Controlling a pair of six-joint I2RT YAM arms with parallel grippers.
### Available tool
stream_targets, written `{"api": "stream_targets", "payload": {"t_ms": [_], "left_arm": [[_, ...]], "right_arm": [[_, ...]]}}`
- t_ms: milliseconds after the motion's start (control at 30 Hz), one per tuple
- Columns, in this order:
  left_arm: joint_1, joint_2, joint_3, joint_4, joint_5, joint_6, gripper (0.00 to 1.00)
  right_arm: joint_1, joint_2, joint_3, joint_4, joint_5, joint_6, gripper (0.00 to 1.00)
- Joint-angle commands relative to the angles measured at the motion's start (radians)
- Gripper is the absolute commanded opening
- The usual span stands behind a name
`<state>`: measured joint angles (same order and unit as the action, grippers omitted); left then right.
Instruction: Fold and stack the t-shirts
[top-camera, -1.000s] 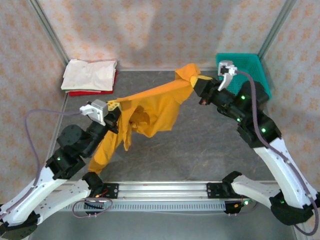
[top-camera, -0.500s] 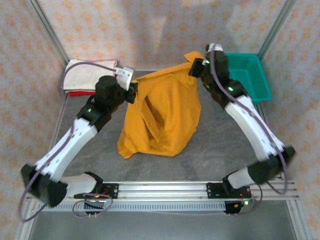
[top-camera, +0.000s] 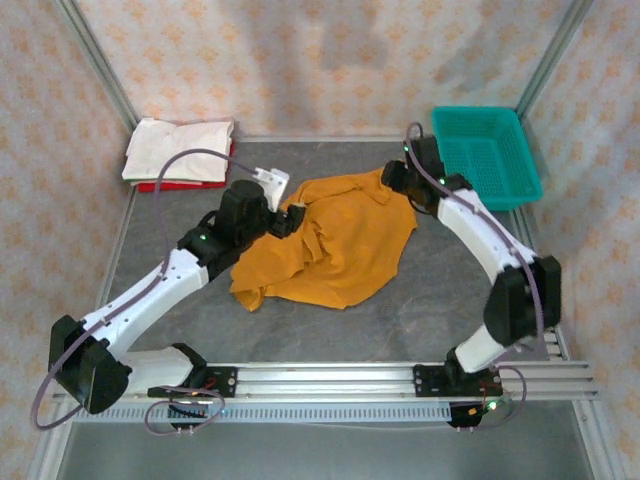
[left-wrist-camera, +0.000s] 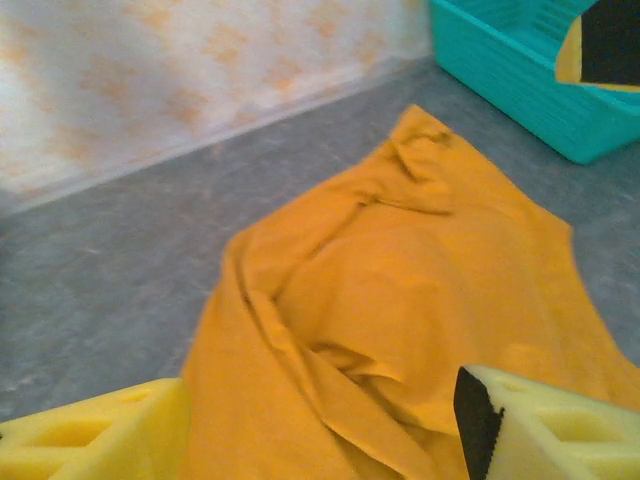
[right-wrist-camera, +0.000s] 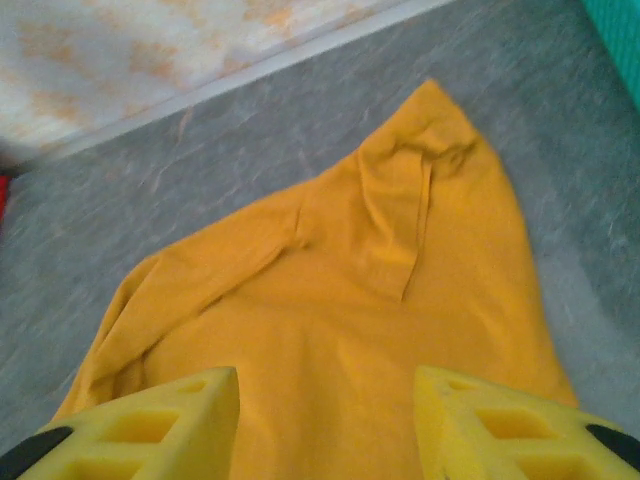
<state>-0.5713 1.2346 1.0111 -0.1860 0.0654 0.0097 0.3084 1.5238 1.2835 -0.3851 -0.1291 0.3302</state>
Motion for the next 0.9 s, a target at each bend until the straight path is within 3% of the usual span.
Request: {"api": "stream_targets", "payload": {"t_ms": [0,200,333,500,567,633,867], "left_arm": [[-0.074,0.136,-0.046,-0.039,-0.022,-0.073,0.70],[-0.094,0.381,-0.008,0.000,0.050,-0.257,0.62],[-0.111,0.466,-0.011,0.061,0.063,-0.296,0.59],[-0.108,0.518,-0.014,0.098,-0.002,-0.291,0.35],[-0.108,0.507,-0.006,0.079,-0.039,-0.292,0.10],[-0.108,0.459,-0.014,0.068,-0.082,-0.288,0.00],[-0.076,0.219,-0.003,-0.047,-0.269,-0.221,0.00]], "right_arm": [[0.000,-0.095,-0.136,0.139,-0.069,0.030,0.49],[0.000,-0.113,-0.220,0.166,-0.026,0.036,0.48],[0.001,-0.098,-0.234,0.206,0.000,0.042,0.48],[-0.001,-0.063,-0.215,0.224,-0.013,0.039,0.48],[0.000,-0.060,-0.208,0.215,-0.005,0.031,0.49],[-0.004,-0.059,-0.207,0.205,0.012,0.019,0.49],[-0.031,0.030,-0.092,0.111,-0.012,-0.024,0.53]]}}
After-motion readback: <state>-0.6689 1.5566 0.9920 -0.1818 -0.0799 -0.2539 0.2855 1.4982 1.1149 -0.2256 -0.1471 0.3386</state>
